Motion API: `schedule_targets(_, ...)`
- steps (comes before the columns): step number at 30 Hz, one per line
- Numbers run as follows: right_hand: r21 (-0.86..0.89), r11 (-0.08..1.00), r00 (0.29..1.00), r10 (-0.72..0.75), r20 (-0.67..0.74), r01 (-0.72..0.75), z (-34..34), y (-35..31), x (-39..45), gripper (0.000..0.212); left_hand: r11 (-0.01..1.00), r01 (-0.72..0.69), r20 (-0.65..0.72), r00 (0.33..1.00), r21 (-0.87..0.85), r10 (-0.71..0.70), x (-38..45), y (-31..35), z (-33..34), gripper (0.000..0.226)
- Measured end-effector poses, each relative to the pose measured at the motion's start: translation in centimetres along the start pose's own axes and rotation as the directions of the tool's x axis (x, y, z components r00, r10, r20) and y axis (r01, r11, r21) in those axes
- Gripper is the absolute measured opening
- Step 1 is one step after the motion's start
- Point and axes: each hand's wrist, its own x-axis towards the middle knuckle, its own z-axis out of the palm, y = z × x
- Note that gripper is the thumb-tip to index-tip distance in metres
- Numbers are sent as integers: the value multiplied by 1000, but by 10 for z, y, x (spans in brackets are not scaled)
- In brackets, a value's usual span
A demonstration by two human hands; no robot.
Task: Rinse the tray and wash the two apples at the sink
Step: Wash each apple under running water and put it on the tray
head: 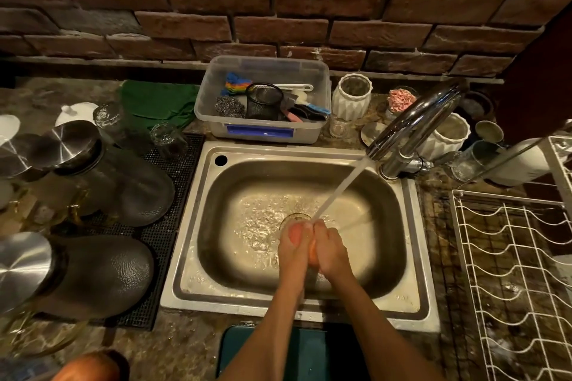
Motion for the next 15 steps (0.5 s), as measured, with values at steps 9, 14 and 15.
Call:
schedule_targets(9,61,993,973,-107,204,96,-10,3,-10,35,941,289,-176,931,-174,-319,11,21,2,38)
schedule_targets(14,271,962,985,-70,160,25,-3,-4,-4,30,859,379,-72,901,-343,-427,9,27,-1,38)
schedule_targets(15,296,955,989,-47,137,4,-1,-6,-3,28,853,379,-63,902,-360,-427,10,26,-2,38)
